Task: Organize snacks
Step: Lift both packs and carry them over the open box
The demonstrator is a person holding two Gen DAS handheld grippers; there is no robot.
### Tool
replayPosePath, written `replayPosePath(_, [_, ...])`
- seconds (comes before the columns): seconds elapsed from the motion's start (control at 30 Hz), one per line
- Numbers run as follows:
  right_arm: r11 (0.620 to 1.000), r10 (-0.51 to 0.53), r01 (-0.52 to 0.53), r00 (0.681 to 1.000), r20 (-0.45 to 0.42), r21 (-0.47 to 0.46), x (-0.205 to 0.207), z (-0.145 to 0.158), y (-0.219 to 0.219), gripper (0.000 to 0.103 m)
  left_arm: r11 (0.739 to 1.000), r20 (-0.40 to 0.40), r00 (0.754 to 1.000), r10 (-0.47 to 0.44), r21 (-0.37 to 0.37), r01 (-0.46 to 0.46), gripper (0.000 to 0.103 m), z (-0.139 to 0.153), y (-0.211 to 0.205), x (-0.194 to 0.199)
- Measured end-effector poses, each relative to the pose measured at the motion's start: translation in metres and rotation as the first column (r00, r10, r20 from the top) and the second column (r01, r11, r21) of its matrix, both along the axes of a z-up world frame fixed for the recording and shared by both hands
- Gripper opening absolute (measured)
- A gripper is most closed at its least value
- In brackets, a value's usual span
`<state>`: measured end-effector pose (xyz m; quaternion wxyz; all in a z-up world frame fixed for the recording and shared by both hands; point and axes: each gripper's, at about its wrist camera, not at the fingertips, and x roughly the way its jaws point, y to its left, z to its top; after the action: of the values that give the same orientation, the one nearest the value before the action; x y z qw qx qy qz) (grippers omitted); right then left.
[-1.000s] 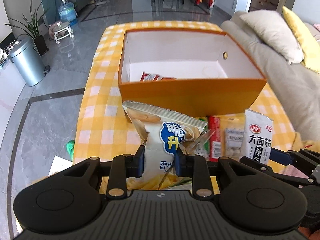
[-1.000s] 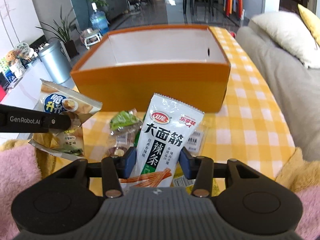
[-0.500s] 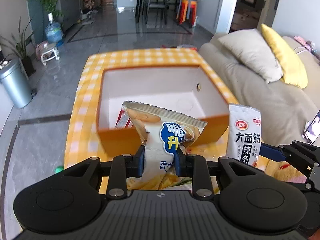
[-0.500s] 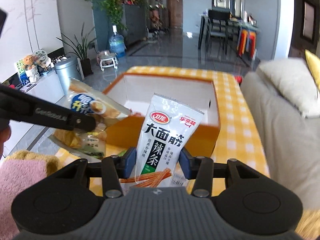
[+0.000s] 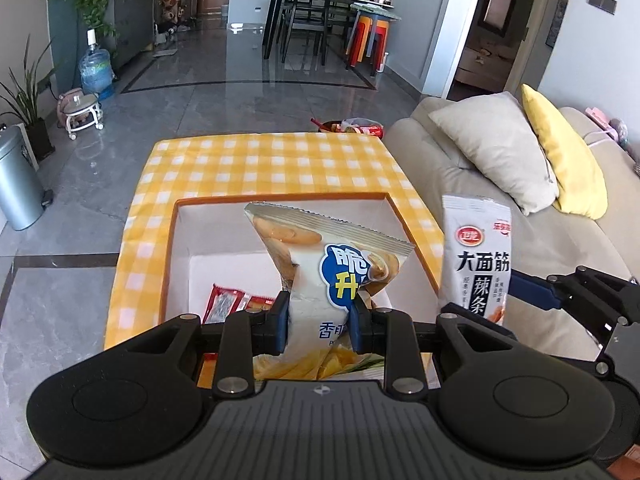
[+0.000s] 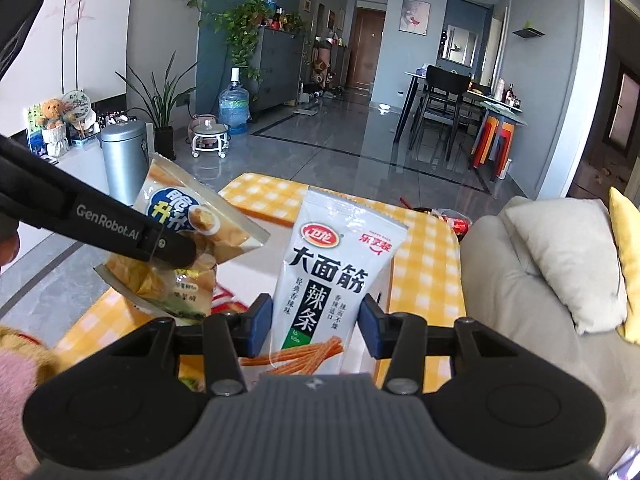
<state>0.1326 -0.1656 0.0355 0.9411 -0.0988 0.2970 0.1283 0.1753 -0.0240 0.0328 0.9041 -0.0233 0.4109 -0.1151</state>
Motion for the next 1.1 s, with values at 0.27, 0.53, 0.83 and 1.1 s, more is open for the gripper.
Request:
replayPosePath(0.27, [0.999,0.003,-0.007,0.997,-0.075,-0.047,0.063,-0.014,0.000,0.044,1.000,-0.084,0.996,0.019,-0.014,-0.021,0.031,-0.025,-0.010,0.048])
replayPosePath(0.53, [0.994,0.041,-0.060,0.978,-0.202,-0.090,0.116,-0.045,0.008,0.044,1.000,-0.188,0.982,0.008,-0.021,-0.012,0.031,-0.067,-0.018,0.089])
replayPosePath(0.83, [0.984,0.051,-0.111,0.925,-0.377,-0.140,0.154,-0.091,0.021,0.044,1.000,-0.303,0.953,-0.003,0.008,0.006,0.031,-0.115,-0.024,0.116])
replayPosePath(1.1, [0.974,0.051,-0.150,0.877,-0.477,-0.171,0.170,-0.116,0.026,0.045,0.998,-0.356,0.934,-0.012,0.047,0.031,0.031,-0.134,-0.032,0.126])
